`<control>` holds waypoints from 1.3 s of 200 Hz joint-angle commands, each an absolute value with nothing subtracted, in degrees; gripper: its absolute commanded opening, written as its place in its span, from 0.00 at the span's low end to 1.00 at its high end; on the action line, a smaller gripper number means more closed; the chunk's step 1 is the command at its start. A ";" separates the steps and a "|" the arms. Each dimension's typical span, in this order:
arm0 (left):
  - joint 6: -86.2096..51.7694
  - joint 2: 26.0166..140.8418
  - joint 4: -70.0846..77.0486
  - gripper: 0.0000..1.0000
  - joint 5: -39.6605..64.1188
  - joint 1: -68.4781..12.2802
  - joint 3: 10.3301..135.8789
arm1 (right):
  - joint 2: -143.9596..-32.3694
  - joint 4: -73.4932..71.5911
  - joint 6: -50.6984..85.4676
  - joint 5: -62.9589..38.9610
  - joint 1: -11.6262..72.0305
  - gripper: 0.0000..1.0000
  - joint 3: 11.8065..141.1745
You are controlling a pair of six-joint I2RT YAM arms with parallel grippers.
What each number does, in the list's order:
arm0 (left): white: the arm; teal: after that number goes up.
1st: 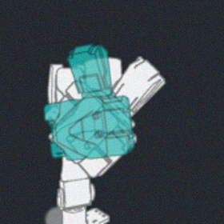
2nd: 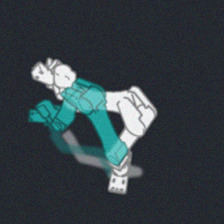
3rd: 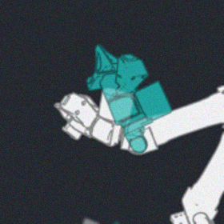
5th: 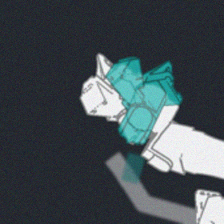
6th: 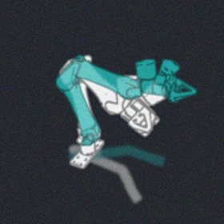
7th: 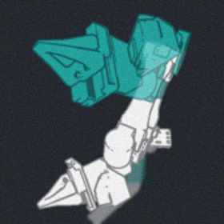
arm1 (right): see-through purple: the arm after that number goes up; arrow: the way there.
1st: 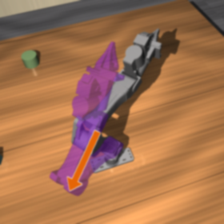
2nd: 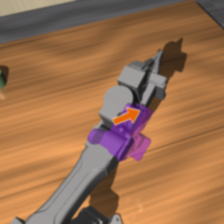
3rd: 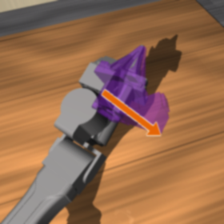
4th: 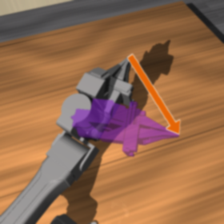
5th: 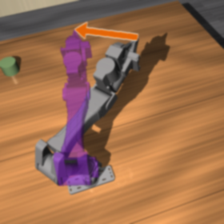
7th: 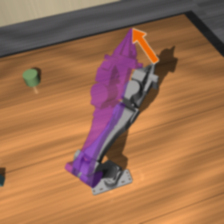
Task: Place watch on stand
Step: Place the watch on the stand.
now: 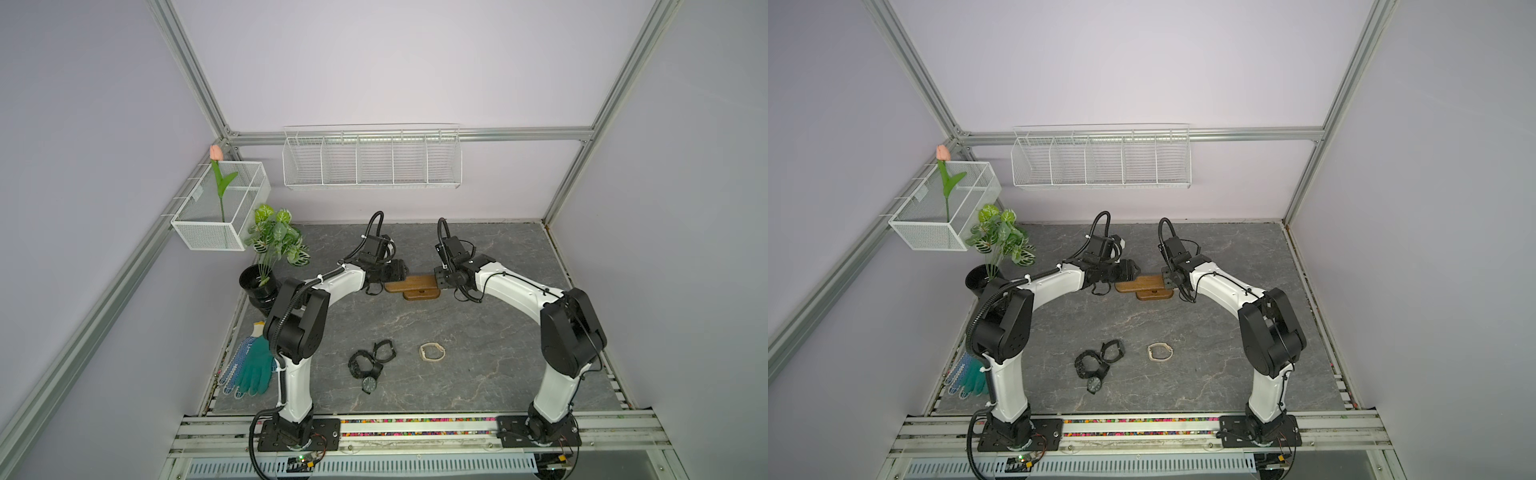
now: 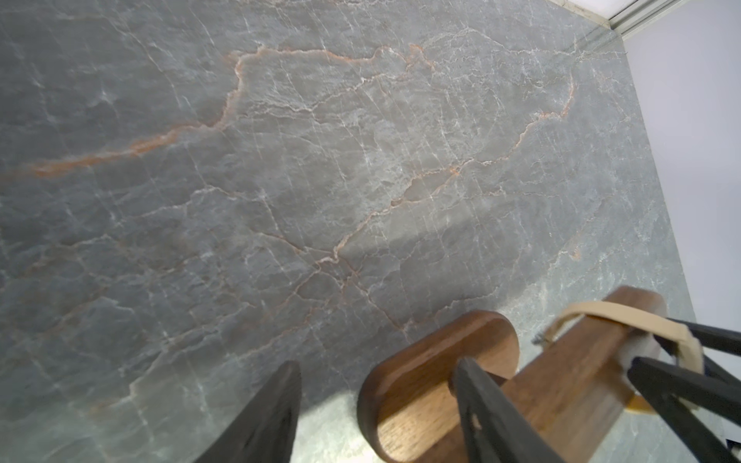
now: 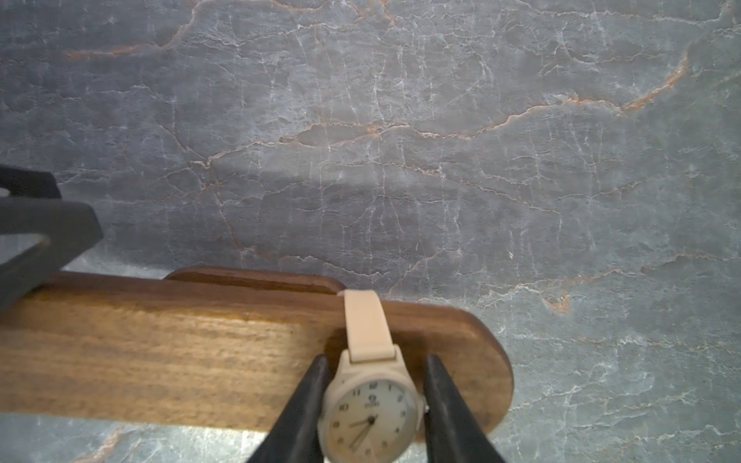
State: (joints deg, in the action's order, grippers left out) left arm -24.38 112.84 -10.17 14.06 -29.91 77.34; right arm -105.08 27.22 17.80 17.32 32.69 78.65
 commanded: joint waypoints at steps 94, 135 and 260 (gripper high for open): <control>-26.91 107.54 -11.47 0.68 7.47 -31.55 74.84 | -107.05 23.05 14.52 14.38 36.32 0.37 79.39; -26.79 107.31 -11.42 0.69 7.23 -31.61 74.60 | -107.31 23.02 13.69 13.80 37.09 0.37 79.58; -26.39 105.15 -12.10 0.72 5.81 -31.55 73.22 | -106.58 25.26 14.86 12.51 38.12 0.54 80.69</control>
State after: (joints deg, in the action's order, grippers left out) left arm -26.48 107.77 -11.09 7.25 -31.53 74.54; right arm -106.06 23.99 14.85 13.63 37.76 79.11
